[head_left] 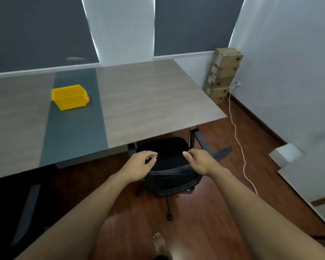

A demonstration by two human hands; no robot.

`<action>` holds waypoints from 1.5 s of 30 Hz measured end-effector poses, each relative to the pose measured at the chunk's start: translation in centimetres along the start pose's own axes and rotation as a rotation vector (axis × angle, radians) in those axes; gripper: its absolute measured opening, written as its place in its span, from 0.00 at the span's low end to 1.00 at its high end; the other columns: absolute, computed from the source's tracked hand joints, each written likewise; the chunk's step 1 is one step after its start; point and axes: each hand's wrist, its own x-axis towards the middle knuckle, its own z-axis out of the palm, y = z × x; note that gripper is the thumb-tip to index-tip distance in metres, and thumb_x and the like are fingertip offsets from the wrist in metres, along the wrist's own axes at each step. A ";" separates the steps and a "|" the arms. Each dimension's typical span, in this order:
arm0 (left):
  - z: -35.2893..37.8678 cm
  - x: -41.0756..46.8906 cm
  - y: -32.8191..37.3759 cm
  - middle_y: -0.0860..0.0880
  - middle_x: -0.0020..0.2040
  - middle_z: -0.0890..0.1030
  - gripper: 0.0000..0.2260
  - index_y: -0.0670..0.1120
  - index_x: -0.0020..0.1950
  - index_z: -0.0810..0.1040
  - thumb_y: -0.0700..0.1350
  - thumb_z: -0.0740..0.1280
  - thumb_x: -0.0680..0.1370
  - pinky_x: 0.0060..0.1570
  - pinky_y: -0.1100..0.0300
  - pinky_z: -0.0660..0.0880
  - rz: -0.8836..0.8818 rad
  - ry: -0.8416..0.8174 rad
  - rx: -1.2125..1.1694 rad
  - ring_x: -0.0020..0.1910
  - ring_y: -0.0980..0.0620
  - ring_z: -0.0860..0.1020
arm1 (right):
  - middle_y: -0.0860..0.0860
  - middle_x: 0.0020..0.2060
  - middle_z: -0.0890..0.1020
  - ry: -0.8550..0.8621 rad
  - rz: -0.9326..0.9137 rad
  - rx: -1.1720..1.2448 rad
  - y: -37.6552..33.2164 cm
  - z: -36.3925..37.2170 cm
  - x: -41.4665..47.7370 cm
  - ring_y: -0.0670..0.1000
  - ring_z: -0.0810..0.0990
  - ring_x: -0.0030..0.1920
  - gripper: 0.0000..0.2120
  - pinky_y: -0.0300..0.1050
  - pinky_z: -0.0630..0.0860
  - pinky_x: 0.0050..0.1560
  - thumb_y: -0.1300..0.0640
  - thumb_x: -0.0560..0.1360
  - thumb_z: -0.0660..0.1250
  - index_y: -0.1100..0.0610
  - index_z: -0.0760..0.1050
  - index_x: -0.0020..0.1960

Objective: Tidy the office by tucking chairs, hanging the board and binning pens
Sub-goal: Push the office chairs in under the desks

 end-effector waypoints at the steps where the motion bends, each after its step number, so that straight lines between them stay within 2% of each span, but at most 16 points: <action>1: 1.4 0.8 0.3 0.55 0.70 0.82 0.17 0.52 0.75 0.79 0.51 0.64 0.86 0.73 0.54 0.75 -0.005 -0.017 -0.026 0.71 0.56 0.78 | 0.49 0.50 0.84 0.017 -0.001 -0.008 0.8 -0.1 0.2 0.55 0.81 0.52 0.26 0.62 0.78 0.57 0.32 0.84 0.51 0.49 0.79 0.59; 4: 5.3 2.9 1.5 0.56 0.70 0.81 0.17 0.53 0.74 0.80 0.53 0.63 0.87 0.73 0.55 0.74 -0.015 -0.079 -0.017 0.70 0.57 0.77 | 0.50 0.42 0.80 -0.010 0.060 -0.051 3.1 -0.4 0.8 0.55 0.78 0.46 0.23 0.60 0.78 0.53 0.36 0.86 0.51 0.48 0.73 0.44; 6: 7.4 4.9 1.9 0.54 0.69 0.82 0.17 0.51 0.72 0.81 0.54 0.62 0.87 0.72 0.54 0.75 -0.024 -0.080 0.019 0.69 0.56 0.78 | 0.49 0.40 0.77 -0.037 0.098 -0.073 4.8 -0.3 1.5 0.56 0.76 0.44 0.23 0.58 0.76 0.51 0.37 0.87 0.51 0.48 0.68 0.40; 8: 9.0 6.7 1.6 0.53 0.64 0.84 0.18 0.51 0.68 0.84 0.57 0.60 0.87 0.67 0.51 0.78 -0.066 -0.099 0.088 0.65 0.53 0.81 | 0.50 0.44 0.80 -0.076 0.130 -0.155 6.8 0.3 2.5 0.57 0.78 0.50 0.24 0.61 0.74 0.62 0.37 0.87 0.48 0.49 0.71 0.42; 10: 10.6 7.6 1.2 0.52 0.54 0.84 0.22 0.53 0.56 0.86 0.62 0.55 0.86 0.58 0.47 0.81 -0.126 -0.167 0.179 0.53 0.51 0.83 | 0.50 0.51 0.82 -0.115 0.164 -0.222 8.6 1.1 3.6 0.56 0.79 0.59 0.27 0.62 0.60 0.78 0.37 0.87 0.45 0.50 0.77 0.49; 12: 11.9 8.2 0.6 0.53 0.47 0.82 0.28 0.54 0.48 0.83 0.67 0.49 0.85 0.51 0.46 0.82 -0.161 -0.214 0.271 0.45 0.51 0.81 | 0.48 0.53 0.82 -0.124 0.167 -0.246 9.4 1.6 4.8 0.53 0.78 0.62 0.29 0.62 0.49 0.82 0.37 0.87 0.43 0.51 0.79 0.52; 14: 12.8 8.5 -0.1 0.54 0.47 0.82 0.32 0.54 0.52 0.85 0.69 0.45 0.84 0.48 0.48 0.82 -0.191 -0.153 0.384 0.44 0.51 0.82 | 0.48 0.52 0.82 -0.154 0.145 -0.281 9.7 1.6 6.1 0.51 0.79 0.61 0.31 0.62 0.46 0.83 0.38 0.87 0.41 0.51 0.79 0.51; 17: 13.9 9.2 -0.6 0.54 0.45 0.83 0.33 0.54 0.51 0.86 0.68 0.44 0.82 0.43 0.51 0.82 -0.220 -0.050 0.481 0.42 0.52 0.83 | 0.48 0.53 0.83 -0.169 0.089 -0.387 10.9 2.1 8.1 0.53 0.81 0.59 0.32 0.62 0.56 0.79 0.37 0.86 0.41 0.50 0.80 0.54; 19: 14.1 9.8 -0.9 0.55 0.45 0.84 0.32 0.55 0.51 0.86 0.68 0.45 0.82 0.41 0.51 0.82 -0.228 -0.046 0.505 0.42 0.53 0.83 | 0.48 0.55 0.85 -0.134 0.043 -0.458 11.5 2.1 9.1 0.54 0.82 0.58 0.32 0.59 0.65 0.70 0.36 0.84 0.42 0.47 0.82 0.58; 22: 13.7 11.1 -1.1 0.56 0.47 0.85 0.29 0.56 0.52 0.87 0.66 0.47 0.82 0.40 0.52 0.82 -0.239 -0.019 0.516 0.44 0.54 0.83 | 0.48 0.53 0.86 -0.117 0.000 -0.489 11.6 1.6 10.6 0.54 0.83 0.54 0.32 0.57 0.71 0.62 0.33 0.82 0.43 0.45 0.83 0.60; 27: 13.1 14.1 -1.1 0.57 0.52 0.87 0.26 0.57 0.56 0.87 0.65 0.51 0.81 0.44 0.53 0.82 -0.270 0.031 0.507 0.48 0.54 0.84 | 0.49 0.51 0.86 -0.072 -0.051 -0.486 11.7 0.3 14.2 0.54 0.83 0.54 0.29 0.56 0.72 0.62 0.34 0.83 0.47 0.45 0.83 0.61; 34: 11.6 19.2 -1.1 0.58 0.61 0.87 0.26 0.58 0.63 0.86 0.66 0.53 0.81 0.47 0.55 0.80 -0.319 0.089 0.511 0.55 0.53 0.85 | 0.52 0.55 0.87 -0.102 -0.127 -0.497 11.7 -1.9 20.3 0.57 0.83 0.57 0.29 0.58 0.72 0.63 0.35 0.84 0.48 0.47 0.82 0.65; 39: 10.6 23.0 -1.2 0.56 0.56 0.87 0.27 0.58 0.61 0.86 0.66 0.51 0.80 0.41 0.56 0.77 -0.362 0.092 0.527 0.50 0.51 0.85 | 0.54 0.57 0.86 -0.132 -0.167 -0.496 11.6 -3.5 24.8 0.59 0.82 0.58 0.30 0.60 0.71 0.65 0.36 0.85 0.47 0.49 0.81 0.66; 45: 9.2 27.0 -1.9 0.56 0.53 0.87 0.24 0.59 0.58 0.86 0.66 0.54 0.78 0.48 0.53 0.79 -0.448 0.097 0.497 0.52 0.49 0.84 | 0.55 0.57 0.85 -0.165 -0.185 -0.480 11.3 -4.6 29.6 0.60 0.81 0.59 0.30 0.60 0.71 0.64 0.36 0.84 0.47 0.51 0.82 0.65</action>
